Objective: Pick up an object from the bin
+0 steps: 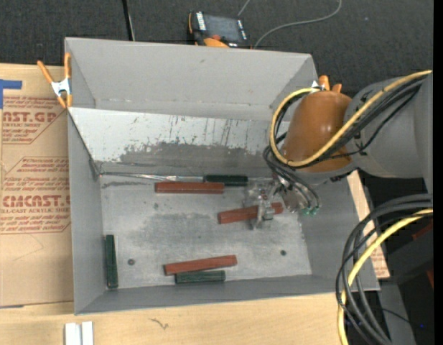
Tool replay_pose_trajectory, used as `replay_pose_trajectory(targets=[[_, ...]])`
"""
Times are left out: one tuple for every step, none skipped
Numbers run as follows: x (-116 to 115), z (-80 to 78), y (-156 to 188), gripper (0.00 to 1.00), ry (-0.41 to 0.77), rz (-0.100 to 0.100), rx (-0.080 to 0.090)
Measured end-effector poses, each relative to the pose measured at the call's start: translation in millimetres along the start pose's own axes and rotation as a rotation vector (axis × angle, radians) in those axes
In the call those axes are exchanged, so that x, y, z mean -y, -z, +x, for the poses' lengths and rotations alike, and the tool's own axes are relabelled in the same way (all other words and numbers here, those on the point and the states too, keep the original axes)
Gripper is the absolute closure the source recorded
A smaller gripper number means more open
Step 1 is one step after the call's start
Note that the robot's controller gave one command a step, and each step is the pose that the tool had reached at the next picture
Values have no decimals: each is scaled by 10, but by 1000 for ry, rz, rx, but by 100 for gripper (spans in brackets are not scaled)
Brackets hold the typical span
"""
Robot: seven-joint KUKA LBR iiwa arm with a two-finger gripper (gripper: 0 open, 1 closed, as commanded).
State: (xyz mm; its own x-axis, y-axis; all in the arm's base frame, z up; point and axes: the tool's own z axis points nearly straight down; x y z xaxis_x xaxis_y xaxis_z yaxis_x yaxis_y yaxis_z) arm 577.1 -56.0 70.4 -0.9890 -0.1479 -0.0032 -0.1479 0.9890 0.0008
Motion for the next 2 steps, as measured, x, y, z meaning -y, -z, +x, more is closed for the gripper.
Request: replay_pose_trajectory(targets=[[-420, 0, 2027, 100, 333, 3, 7], [-639, 422, 1900, 100, 499, -1, -3]])
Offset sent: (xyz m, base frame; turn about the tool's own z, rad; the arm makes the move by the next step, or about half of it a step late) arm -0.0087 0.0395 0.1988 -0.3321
